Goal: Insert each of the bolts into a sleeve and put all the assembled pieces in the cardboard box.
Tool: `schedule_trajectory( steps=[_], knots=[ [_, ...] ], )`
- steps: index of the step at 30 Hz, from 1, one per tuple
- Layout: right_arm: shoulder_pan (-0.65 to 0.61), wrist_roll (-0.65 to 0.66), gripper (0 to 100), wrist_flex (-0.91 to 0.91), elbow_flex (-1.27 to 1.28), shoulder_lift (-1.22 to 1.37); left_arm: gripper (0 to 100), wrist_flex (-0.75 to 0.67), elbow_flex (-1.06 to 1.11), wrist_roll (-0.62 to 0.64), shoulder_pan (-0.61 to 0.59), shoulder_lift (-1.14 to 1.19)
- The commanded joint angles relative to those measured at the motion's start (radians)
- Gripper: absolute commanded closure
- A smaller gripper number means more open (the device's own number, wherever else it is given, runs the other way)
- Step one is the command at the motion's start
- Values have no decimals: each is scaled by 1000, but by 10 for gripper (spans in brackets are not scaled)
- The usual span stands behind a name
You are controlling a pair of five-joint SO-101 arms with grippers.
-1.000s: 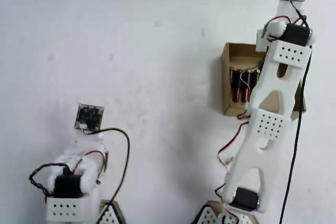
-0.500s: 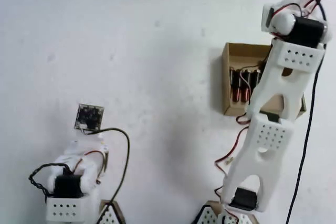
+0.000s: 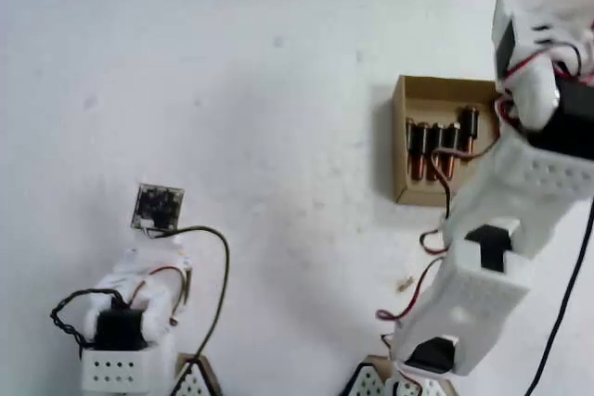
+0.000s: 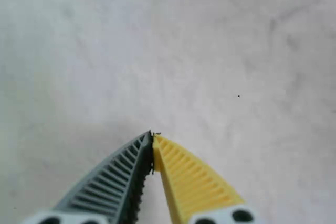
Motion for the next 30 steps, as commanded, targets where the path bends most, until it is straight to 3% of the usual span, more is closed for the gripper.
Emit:
schedule_trajectory(
  steps=[1, 16, 30],
  knots=[
    [-15, 6, 981, 47, 89, -131, 977, -20, -2, 8, -5, -8],
    [-226, 5, 981, 45, 658, -598, 977, -20, -2, 8, -7, -8],
    [-303, 12, 981, 44, 1166, -1030, 977, -20, -2, 8, -7, -8]
  ],
)
